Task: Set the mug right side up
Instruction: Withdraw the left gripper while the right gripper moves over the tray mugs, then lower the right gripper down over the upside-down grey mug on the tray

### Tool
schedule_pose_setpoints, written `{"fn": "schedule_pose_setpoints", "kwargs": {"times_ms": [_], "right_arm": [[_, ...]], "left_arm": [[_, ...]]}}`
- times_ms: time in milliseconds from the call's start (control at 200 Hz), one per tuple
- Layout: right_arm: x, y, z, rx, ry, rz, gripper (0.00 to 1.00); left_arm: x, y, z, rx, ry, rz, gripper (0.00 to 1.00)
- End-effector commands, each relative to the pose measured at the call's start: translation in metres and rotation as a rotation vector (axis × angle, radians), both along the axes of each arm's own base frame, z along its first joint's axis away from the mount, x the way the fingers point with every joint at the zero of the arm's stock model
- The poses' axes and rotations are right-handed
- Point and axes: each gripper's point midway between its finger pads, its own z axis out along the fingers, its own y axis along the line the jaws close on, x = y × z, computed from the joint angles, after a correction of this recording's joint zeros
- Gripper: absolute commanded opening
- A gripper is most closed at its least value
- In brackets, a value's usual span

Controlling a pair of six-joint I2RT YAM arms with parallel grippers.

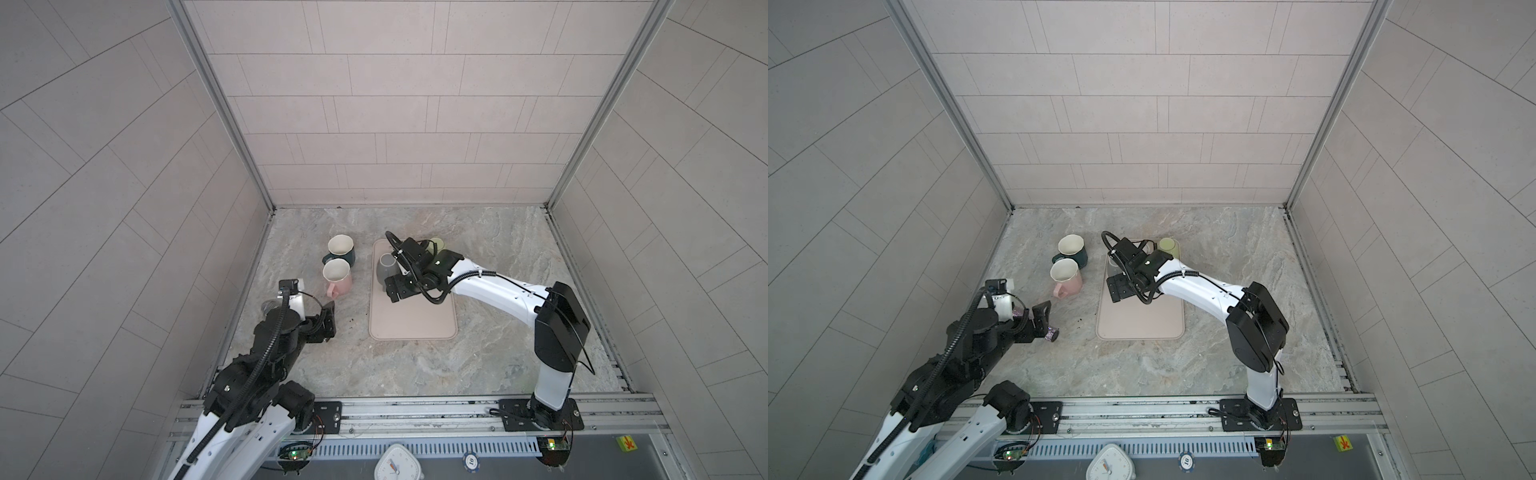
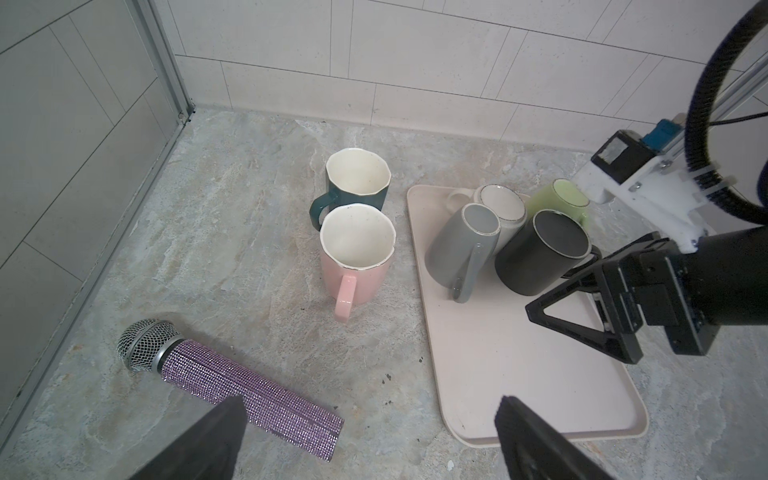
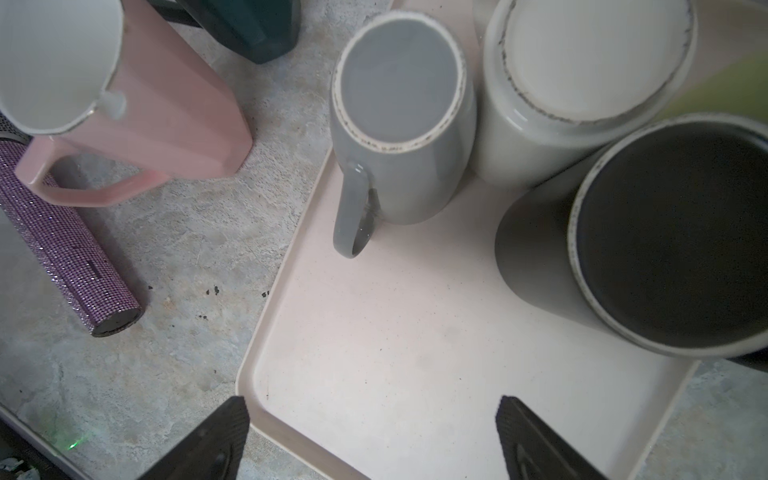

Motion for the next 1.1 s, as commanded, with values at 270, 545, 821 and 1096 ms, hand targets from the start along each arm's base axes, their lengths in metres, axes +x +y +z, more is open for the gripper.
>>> {"fn": "schedule_pose_setpoints", "kwargs": {"times_ms": [270,545,821,1096], "right_arm": [[0.014,0.017,-0.017,-0.024,0.017,-0.023,0.9],[0.038,0.035,-0.033,-0.043,0.001,-0.078,0.88],[0.049,0.039,-0.04,-0.064,-0.025,-0.114,0.74],[0.056,0.031,-0.041,-0.127,-0.058,-0.118,0.67]], "left_arm": [[0.0,0.003,-0.003,-0.002,0.004,0.018,1.0],[0.0,0.001,-0.004,-0.007,0.006,0.012,1.0],[0.001,0.001,-0.005,-0.002,0.01,0.015,1.0],[0.0,0.003,-0.004,0.0,0.003,0.024,1.0]]}}
